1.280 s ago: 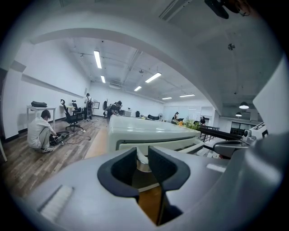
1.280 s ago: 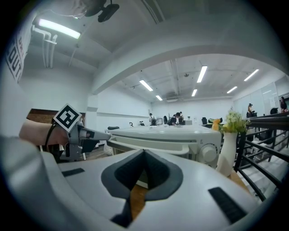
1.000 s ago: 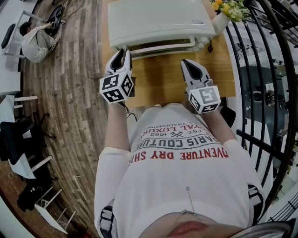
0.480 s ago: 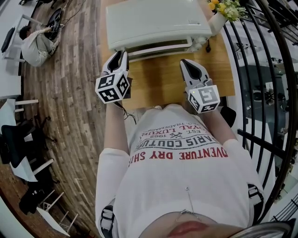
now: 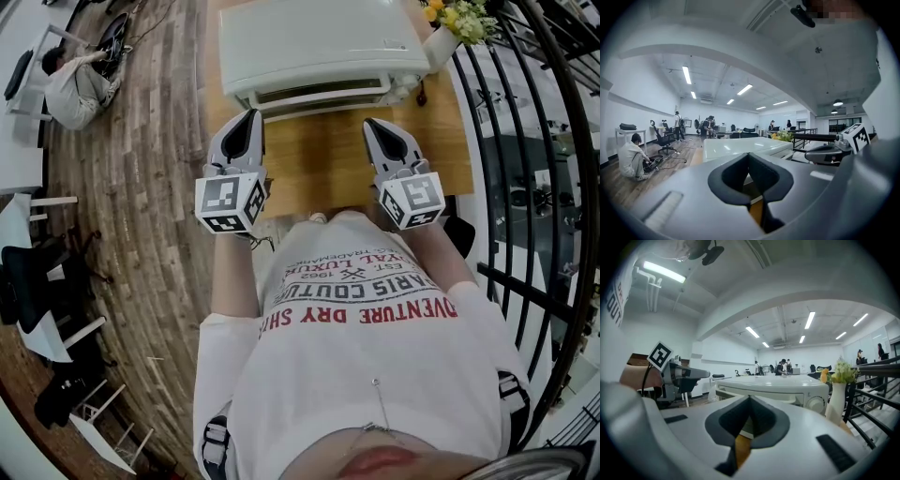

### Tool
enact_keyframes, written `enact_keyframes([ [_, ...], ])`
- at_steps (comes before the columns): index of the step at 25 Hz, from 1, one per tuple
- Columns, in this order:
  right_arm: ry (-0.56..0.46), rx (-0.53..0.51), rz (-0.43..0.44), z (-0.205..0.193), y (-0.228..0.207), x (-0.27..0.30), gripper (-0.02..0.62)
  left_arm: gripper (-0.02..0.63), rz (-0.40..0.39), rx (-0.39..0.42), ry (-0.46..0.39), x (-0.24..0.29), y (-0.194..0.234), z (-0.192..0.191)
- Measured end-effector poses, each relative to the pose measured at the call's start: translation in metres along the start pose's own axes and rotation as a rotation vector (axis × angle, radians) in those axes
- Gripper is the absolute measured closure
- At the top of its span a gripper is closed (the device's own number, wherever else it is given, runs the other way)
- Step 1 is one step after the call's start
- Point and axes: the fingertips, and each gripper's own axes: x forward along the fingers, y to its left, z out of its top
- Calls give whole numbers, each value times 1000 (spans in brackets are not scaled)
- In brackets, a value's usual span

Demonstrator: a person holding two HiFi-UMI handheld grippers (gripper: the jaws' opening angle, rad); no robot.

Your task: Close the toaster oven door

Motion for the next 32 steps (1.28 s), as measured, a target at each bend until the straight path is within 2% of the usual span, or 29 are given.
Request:
enact_keyframes([
  [3, -8, 0, 12, 3, 1, 0, 609, 594, -34, 23, 13, -3, -10, -10],
  [9, -20, -8, 10, 8, -2, 2, 609, 594, -75, -16, 5, -14, -24, -26],
  [12, -21, -16, 1, 11, -7, 3, 609, 594, -91, 10, 31, -14, -30, -34],
  [22, -24, -73, 51, 15, -1, 1, 609, 594, -70, 10, 17, -22, -23, -23],
  [32, -17, -72, 45, 16, -2, 2, 609, 595, -80, 15, 14, -18, -28, -20],
])
